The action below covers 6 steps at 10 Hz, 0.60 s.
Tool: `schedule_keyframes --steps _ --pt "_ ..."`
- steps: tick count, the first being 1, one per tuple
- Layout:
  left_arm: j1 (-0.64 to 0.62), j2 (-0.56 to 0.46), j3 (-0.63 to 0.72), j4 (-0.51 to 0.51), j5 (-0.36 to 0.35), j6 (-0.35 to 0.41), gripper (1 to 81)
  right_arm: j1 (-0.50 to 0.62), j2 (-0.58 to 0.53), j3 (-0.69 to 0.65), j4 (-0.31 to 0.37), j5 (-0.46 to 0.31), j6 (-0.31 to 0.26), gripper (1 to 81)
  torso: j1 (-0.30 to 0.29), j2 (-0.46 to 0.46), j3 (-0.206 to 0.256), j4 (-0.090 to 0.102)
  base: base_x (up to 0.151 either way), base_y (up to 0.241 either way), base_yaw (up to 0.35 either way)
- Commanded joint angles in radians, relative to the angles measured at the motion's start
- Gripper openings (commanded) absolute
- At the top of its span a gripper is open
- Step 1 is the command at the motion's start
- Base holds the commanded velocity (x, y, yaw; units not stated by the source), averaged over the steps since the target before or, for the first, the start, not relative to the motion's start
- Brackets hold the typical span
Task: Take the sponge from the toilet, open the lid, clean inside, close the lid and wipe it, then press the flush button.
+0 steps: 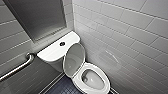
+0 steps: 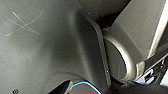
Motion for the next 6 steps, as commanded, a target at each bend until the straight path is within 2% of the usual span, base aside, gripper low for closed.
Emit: schedule_keyframes --steps 1,2,4,6 --pt "0.021 -0.147 0.267 -0.011 0.072 0.002 81.1 0.217 -0.273 0.34 0.004 -0.043 -0.003 1.0 0.0 0.0 0.0 0.0 0.0 0.0 0.0" --pt "0.021 -0.152 0.276 -0.011 0.07 0.002 81.1 0.274 -0.295 0.374 0.012 -0.065 -0.001 1.0 0.064 -0.1 0.0 0.0 0.0 0.0 0.0" --pt "0.021 -0.147 0.275 -0.013 0.07 0.002 81.1 0.401 -0.327 0.416 0.018 -0.125 0.008 1.0 0.074 -0.116 0.0 0.0 0.0 0.0 0.0" --pt "0.021 -0.144 0.272 -0.02 0.07 0.002 81.1 0.525 -0.325 0.436 0.033 -0.205 0.011 1.0 0.114 -0.182 0.0 0.0 0.0 0.0 0.0"
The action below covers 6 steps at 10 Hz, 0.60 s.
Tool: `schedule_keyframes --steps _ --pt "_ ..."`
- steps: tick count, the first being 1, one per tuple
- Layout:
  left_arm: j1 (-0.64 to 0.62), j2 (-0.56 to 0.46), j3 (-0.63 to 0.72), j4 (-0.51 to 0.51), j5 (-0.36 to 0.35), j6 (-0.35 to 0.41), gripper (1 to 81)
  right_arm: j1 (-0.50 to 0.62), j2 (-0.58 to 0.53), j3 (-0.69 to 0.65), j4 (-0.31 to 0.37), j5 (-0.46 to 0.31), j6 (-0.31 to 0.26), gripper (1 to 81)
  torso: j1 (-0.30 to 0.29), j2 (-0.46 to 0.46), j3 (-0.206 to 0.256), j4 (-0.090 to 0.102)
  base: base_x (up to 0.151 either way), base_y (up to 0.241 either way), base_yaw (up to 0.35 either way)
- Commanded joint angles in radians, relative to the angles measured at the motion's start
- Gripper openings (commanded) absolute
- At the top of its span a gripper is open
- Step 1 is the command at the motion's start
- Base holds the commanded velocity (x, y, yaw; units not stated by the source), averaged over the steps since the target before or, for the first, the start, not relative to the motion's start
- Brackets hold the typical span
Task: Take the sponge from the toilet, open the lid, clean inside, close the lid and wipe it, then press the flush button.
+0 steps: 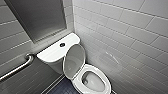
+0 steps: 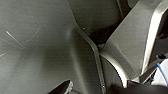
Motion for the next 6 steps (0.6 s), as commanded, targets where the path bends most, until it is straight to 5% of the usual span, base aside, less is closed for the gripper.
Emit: schedule_keyframes --steps 1,6 --pt "0.012 -0.002 0.017 -0.015 0.07 0.002 81.1 0.244 -0.09 0.1 0.048 -0.188 0.01 1.0 -0.002 0.003 0.0 0.0 0.0 0.0 0.0" --pt "0.012 0.023 0.003 -0.014 0.07 0.002 81.1 0.515 0.016 -0.013 0.148 -0.372 0.016 1.0 0.024 -0.044 -0.062 0.0 0.0 0.0 0.0"
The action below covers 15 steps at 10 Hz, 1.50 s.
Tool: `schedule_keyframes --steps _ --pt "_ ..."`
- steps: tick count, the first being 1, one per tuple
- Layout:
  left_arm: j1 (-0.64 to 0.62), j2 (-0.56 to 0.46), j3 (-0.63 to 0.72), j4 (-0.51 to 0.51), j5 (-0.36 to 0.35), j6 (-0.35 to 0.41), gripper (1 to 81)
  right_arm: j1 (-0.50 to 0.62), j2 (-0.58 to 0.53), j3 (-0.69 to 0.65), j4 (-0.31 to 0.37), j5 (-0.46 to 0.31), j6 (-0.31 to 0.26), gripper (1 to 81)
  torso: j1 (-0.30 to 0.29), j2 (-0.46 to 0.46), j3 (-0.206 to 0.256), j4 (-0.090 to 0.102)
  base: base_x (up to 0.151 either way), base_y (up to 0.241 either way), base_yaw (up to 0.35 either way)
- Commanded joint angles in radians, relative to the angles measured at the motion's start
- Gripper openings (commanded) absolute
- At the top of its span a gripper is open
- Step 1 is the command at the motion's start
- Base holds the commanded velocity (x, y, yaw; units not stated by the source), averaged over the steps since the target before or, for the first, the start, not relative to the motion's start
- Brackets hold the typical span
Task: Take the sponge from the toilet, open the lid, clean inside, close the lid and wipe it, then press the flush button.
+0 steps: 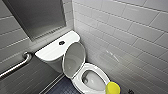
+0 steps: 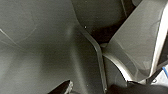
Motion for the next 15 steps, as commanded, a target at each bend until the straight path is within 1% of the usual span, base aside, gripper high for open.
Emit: schedule_keyframes --steps 1,2,4,6,7,9,10,11,12,14,15 --pt "0.012 0.02 -0.01 -0.01 0.068 0.002 81.1 0.206 0.035 -0.085 0.085 -0.174 0.005 1.0 0.0 0.0 0.0 0.0 0.0 0.0 0.0" --pt "0.012 0.026 -0.025 -0.012 0.068 0.002 81.1 0.241 0.073 -0.126 0.092 -0.197 0.005 1.0 0.0 0.0 -0.005 0.0 0.0 0.0 0.0" --pt "0.012 0.041 -0.059 -0.021 0.067 0.001 81.1 0.305 0.209 -0.299 0.111 -0.263 0.007 1.0 0.0 0.0 -0.008 0.0 0.0 0.0 0.0" --pt "0.012 0.047 -0.074 -0.036 0.067 0.001 81.1 0.345 0.347 -0.465 0.114 -0.328 0.007 1.0 0.0 0.0 -0.008 0.0 0.0 0.0 0.0" --pt "0.012 0.047 -0.076 -0.041 0.067 0.001 81.1 0.358 0.383 -0.501 0.115 -0.329 0.007 1.0 0.0 0.0 -0.008 0.0 0.0 0.0 0.0" --pt "0.012 0.05 -0.076 -0.044 0.067 0.001 81.1 0.384 0.429 -0.545 0.115 -0.334 0.007 1.0 0.001 0.0 -0.008 0.0 0.0 0.0 0.0" --pt "0.012 0.052 -0.076 -0.042 0.067 0.001 81.1 0.393 0.438 -0.556 0.115 -0.334 0.007 1.0 0.001 0.0 -0.008 0.029 0.0 0.0 0.0" --pt "0.012 0.052 -0.076 -0.042 0.067 0.001 81.1 0.404 0.445 -0.559 0.115 -0.334 0.007 1.0 0.001 0.0 -0.008 0.053 0.0 0.0 0.0" --pt "0.012 0.052 -0.076 -0.042 0.067 0.001 81.1 0.414 0.451 -0.562 0.114 -0.334 0.021 1.0 0.001 0.0 -0.008 0.015 0.0 0.0 0.0" --pt "0.012 0.052 -0.076 -0.044 0.067 0.001 81.1 0.437 0.457 -0.58 0.111 -0.334 0.034 1.0 0.001 0.0 -0.008 0.044 0.0 0.0 0.0" --pt "0.012 0.052 -0.077 -0.044 0.067 0.001 81.1 0.445 0.475 -0.614 0.112 -0.334 0.036 1.0 0.001 0.0 -0.042 0.045 0.0 0.0 0.0"
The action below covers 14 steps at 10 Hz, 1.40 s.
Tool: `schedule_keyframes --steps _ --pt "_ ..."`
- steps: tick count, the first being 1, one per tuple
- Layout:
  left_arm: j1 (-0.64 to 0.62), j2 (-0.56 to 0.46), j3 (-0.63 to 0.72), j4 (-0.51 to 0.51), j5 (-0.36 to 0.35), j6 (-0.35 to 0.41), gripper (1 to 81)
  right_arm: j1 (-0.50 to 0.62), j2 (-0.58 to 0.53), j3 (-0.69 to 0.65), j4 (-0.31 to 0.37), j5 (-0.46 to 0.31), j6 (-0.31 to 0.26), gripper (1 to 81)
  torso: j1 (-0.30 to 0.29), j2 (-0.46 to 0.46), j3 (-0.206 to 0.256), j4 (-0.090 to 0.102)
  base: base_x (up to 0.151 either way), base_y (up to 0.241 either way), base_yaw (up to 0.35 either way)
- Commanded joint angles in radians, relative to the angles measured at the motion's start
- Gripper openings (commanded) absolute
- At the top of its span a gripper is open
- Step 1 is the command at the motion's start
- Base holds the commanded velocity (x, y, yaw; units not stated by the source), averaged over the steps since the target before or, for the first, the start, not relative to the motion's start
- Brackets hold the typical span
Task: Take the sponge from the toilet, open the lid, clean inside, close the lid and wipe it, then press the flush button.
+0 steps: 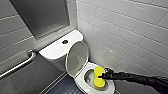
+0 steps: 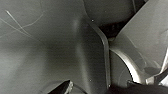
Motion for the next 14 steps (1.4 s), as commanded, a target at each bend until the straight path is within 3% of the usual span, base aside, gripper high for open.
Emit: schedule_keyframes --steps 1,2,4,5,8,9,12,14 --pt "0.013 0.004 0.01 -0.012 0.072 0.001 81.1 0.146 0.016 -0.04 0.029 -0.035 0.006 1.0 0.0 0.0 -0.072 0.0 0.0 0.0 0.0" --pt "0.013 0.006 0.01 -0.014 0.072 0.001 81.1 0.156 0.029 -0.06 0.029 -0.035 0.006 1.0 0.0 0.0 -0.008 0.0 0.0 0.0 0.0" --pt "0.015 0.01 0.01 -0.012 0.074 0.001 81.1 0.186 0.048 -0.093 0.03 -0.036 0.006 1.0 0.0 0.0 -0.032 0.0 0.0 0.0 0.0" --pt "0.013 0.013 0.01 -0.014 0.074 0.001 81.1 0.202 0.062 -0.112 0.03 -0.036 0.004 1.0 0.065 -0.1 -0.035 0.0 0.0 0.0 0.0" --pt "0.016 0.013 0.01 -0.012 0.074 0.001 81.1 0.214 0.119 -0.175 0.026 -0.038 0.004 1.0 0.085 -0.132 -0.034 0.0 0.0 0.0 0.0" --pt "0.015 0.012 0.01 -0.012 0.074 0.001 81.1 0.215 0.123 -0.178 0.024 -0.038 0.004 1.0 0.042 -0.065 -0.034 0.0 0.0 0.0 0.0" --pt "0.016 0.017 0.01 -0.012 0.075 0.001 81.1 0.228 0.158 -0.2 0.026 -0.035 0.004 1.0 0.071 -0.11 -0.034 0.0 0.0 0.0 0.0" --pt "0.019 0.017 0.01 -0.014 0.077 0.001 81.1 0.246 0.238 -0.298 0.029 -0.019 0.03 1.0 0.071 -0.108 -0.034 0.0 0.0 0.0 0.0"
